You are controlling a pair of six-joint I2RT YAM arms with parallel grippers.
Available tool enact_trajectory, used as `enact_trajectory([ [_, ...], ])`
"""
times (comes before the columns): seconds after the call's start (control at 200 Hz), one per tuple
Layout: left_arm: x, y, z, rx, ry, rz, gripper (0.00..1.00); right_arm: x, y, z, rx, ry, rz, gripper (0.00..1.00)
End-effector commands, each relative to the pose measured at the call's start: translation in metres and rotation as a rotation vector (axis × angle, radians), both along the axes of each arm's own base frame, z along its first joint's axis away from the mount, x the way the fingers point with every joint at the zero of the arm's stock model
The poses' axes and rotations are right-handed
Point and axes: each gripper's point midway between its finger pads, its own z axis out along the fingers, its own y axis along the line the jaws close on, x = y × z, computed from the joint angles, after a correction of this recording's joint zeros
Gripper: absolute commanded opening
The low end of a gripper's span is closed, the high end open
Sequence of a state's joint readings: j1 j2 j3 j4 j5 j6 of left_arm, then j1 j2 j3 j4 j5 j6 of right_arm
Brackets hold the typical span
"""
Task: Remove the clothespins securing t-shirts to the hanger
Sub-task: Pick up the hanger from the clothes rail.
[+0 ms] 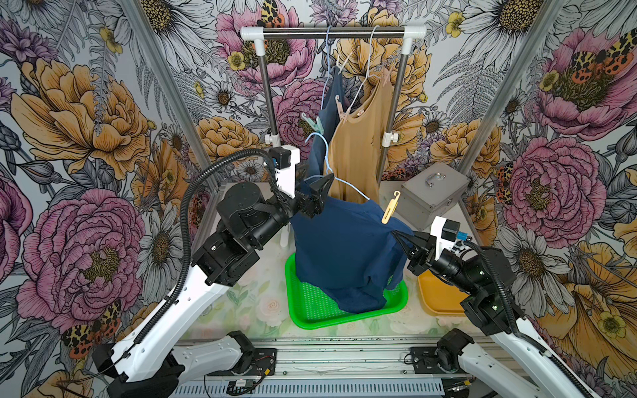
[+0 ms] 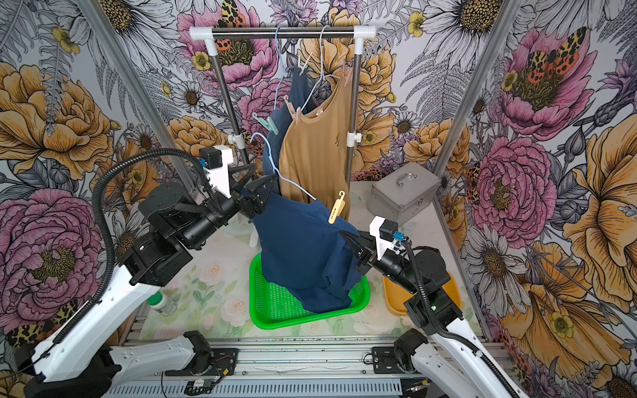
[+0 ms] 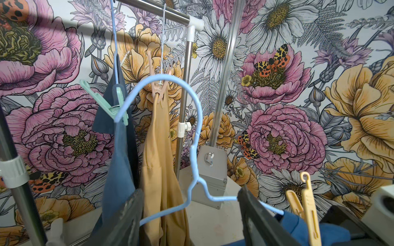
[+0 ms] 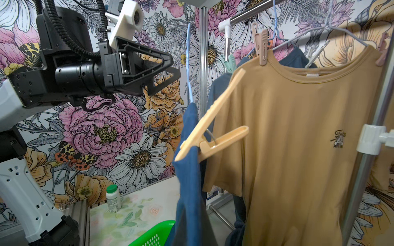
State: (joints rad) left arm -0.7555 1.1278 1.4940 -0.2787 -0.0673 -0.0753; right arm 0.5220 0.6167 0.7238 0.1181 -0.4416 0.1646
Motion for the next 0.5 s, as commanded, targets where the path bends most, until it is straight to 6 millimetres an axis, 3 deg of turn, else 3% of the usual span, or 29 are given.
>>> enact_trajectory([
  [0.0, -0.002, -0.009, 0.023, -0.047, -0.044, -0.05, 0.68, -0.01, -0.01, 0.03, 0.056, -0.125, -0.025, 0.0],
  [0.235, 0.008, -0.013, 0.033, -0.081, -0.048, -0.067, 0.53, -0.012, -0.01, 0.031, 0.053, -0.132, -0.021, 0.0],
  [0.275, 0.007, -0.013, 0.035, -0.086, -0.052, -0.072, 0.46, -0.012, -0.01, 0.031, 0.052, -0.131, -0.02, 0.0],
  [0.495, 0.01, -0.017, 0.033, -0.093, -0.034, -0.084, 0.31, -0.011, -0.009, 0.032, 0.042, -0.14, -0.02, 0.0],
])
